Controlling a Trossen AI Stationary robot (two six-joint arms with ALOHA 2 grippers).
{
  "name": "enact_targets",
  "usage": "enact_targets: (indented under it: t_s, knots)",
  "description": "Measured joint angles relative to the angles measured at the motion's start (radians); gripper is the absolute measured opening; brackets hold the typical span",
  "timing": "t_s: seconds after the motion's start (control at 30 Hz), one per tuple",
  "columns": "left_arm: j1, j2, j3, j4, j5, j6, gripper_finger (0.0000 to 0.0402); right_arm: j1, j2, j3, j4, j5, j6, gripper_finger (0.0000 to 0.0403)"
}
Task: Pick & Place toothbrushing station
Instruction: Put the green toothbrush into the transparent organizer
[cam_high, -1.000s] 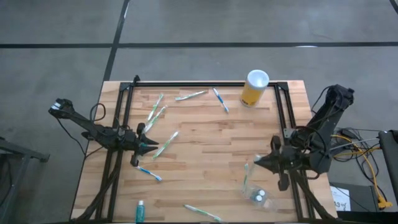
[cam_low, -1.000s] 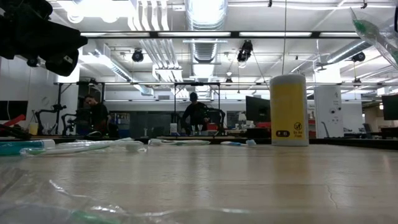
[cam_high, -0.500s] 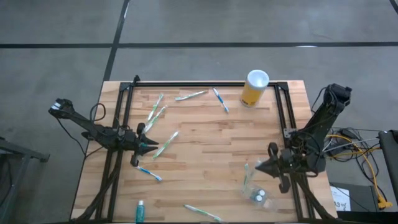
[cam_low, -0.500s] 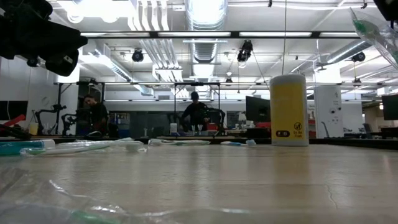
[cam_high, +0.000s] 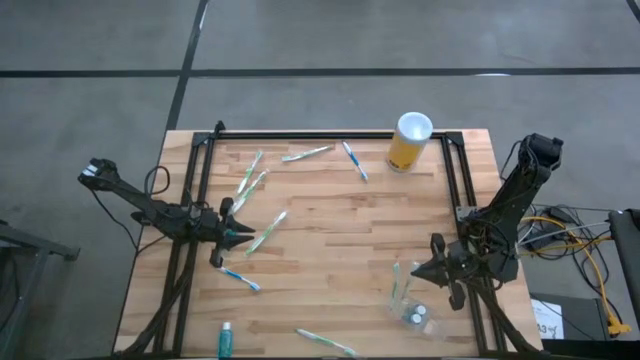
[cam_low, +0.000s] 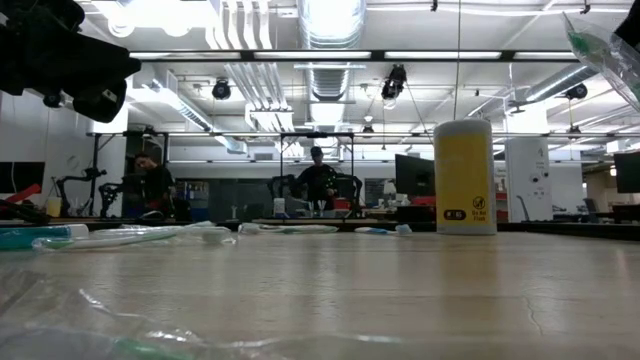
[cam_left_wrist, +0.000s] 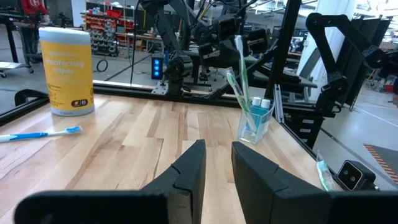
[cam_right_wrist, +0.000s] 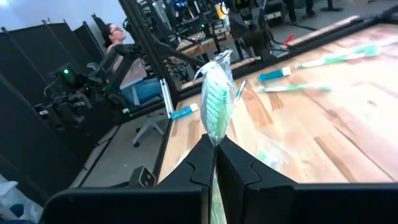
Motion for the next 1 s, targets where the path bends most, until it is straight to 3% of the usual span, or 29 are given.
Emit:
enact_targets:
  t_s: [0.2, 0.6, 0.8, 1.0]
  knots:
    - [0.000, 0.000, 0.000, 0.000, 0.000, 0.000, 0.0083, 0.000, 0.000, -0.034, 0.003, -0.003, 0.029, 0.0008]
    - [0.000, 0.000, 0.000, 0.000, 0.000, 0.000, 0.0083, 0.000, 0.000, -0.123, 0.001, -0.003, 0.304, 0.0008]
    - [0.000, 0.000, 0.000, 0.000, 0.000, 0.000, 0.0083, 0.000, 0.001, -0.127, 0.001, -0.004, 0.359, 0.0008]
    - [0.000, 0.000, 0.000, 0.000, 0.000, 0.000, 0.0083, -0.001, 0.023, -0.105, 0.001, -0.106, 0.372, 0.0008]
